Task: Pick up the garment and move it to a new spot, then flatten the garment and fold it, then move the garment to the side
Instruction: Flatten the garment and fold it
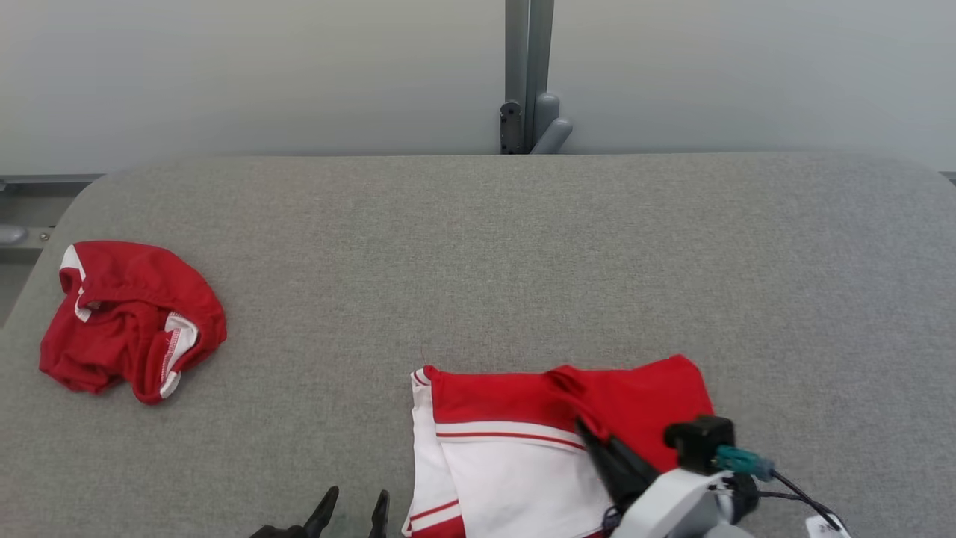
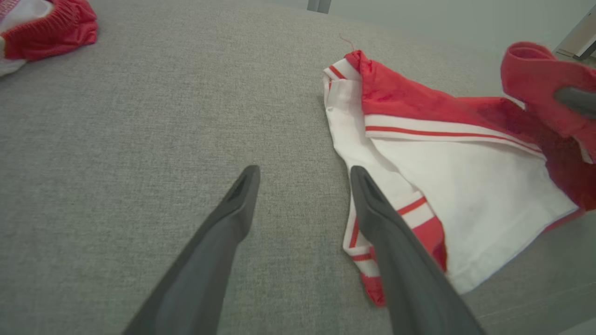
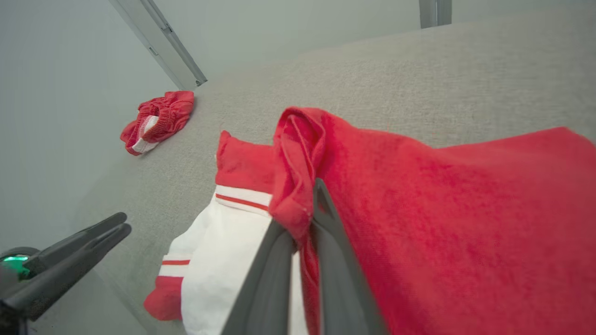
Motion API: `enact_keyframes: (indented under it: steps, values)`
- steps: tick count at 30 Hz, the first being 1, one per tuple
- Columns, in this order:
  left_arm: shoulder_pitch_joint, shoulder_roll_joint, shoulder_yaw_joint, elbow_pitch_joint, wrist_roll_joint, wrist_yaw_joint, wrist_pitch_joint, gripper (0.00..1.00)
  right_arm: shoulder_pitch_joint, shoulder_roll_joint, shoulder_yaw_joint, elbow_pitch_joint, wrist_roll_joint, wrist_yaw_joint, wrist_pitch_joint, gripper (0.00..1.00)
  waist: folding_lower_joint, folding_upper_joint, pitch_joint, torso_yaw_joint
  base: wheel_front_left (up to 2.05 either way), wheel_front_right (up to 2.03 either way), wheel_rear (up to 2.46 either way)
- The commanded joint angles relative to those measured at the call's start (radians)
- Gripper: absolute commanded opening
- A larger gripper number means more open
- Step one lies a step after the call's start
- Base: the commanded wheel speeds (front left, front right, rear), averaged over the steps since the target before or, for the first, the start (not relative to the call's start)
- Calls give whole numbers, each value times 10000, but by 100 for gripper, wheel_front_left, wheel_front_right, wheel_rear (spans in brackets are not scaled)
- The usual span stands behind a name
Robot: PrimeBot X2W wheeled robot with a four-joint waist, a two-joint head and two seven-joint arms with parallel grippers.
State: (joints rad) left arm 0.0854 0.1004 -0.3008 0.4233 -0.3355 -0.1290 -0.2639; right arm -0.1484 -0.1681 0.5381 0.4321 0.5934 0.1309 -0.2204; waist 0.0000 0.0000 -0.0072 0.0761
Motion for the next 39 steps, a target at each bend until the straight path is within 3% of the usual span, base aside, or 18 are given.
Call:
enact_keyframes:
  steps: [1, 6, 14, 15, 16, 20, 33, 39]
  values:
    - [-218, -25, -92, 27, -98, -31, -4, 100, -339, 168, 636, -172, 383, -3, 101, 0, 0, 0, 7, 132, 0, 0, 0]
    - [-371, -38, -372, 148, -100, -31, -4, 100, -1164, 492, 2067, 236, 873, -3, 179, 0, 0, 0, 60, 488, 0, 0, 0]
    - [-517, -16, -607, 291, -167, -30, -3, 100, -2087, 1017, 2968, 1623, 1477, -3, -167, 0, 0, 0, 91, 969, 0, 0, 0]
    - [-524, -21, -623, 314, -166, -30, -3, 100, -2157, 1064, 2991, 1812, 1605, -3, -231, 62, 0, 0, 89, 1000, 0, 0, 0]
    - [-526, -21, -617, 340, -168, -30, -3, 100, -2260, 1096, 3040, 1962, 1689, -3, -277, 100, 0, 0, 96, 1028, 0, 0, 0]
    - [-511, -25, -396, 354, -134, -30, -3, 100, -2611, 1125, 2592, 2314, 1497, -3, -451, 100, 0, 0, 74, 977, 0, 0, 0]
    - [-449, -173, 1318, -196, 630, -30, -3, 100, -571, 310, -2595, 1138, -2215, -9, -445, 100, 0, 0, 63, -67, 0, 0, 0]
    - [-406, -309, 1762, -545, 847, -28, -3, 100, 278, 475, -4010, 511, -3517, -6, -448, 100, 0, 0, 180, -447, 0, 0, 0]
